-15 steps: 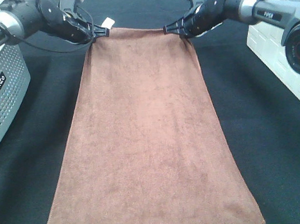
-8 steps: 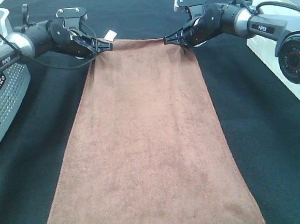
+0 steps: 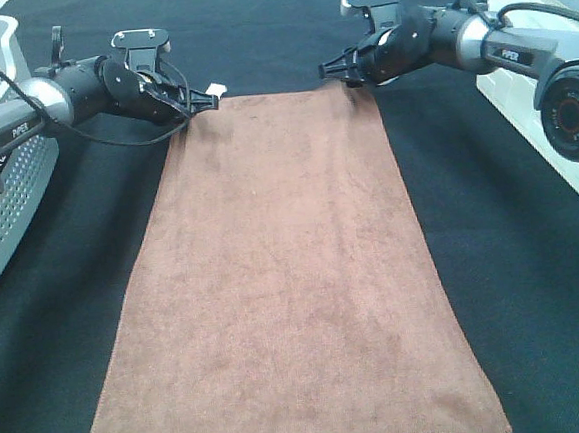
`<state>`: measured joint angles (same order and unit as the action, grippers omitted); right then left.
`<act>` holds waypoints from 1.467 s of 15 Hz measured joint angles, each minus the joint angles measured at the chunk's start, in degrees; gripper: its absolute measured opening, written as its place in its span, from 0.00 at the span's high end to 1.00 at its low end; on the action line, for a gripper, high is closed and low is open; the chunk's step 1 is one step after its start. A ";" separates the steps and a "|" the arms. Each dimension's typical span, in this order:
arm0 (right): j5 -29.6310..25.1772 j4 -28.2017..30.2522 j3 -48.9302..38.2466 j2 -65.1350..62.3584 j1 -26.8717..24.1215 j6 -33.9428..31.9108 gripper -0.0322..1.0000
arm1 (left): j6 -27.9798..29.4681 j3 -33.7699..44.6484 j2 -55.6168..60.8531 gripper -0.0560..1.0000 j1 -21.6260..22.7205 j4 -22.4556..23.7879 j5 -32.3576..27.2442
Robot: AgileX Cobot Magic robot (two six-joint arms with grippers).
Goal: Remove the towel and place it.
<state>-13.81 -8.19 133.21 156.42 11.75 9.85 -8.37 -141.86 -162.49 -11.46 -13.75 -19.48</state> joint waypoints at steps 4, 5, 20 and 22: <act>0.17 0.00 0.00 0.52 -1.83 0.00 0.49 | 0.06 0.00 0.00 0.50 0.00 0.00 0.97; 0.06 0.00 0.00 0.52 -2.06 0.00 0.49 | 0.06 0.00 0.00 0.49 0.00 0.00 1.15; -43.09 0.86 0.74 -25.73 -2.06 -2.06 0.27 | 3.90 -0.17 26.18 0.16 0.00 8.37 -37.41; -48.01 1.03 0.74 -29.11 -2.06 -2.98 0.27 | 7.79 -0.17 29.28 0.16 0.00 14.32 -44.40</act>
<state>-61.82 -7.16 133.96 127.31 9.68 6.88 -0.57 -142.04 -133.21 -11.46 0.57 -63.88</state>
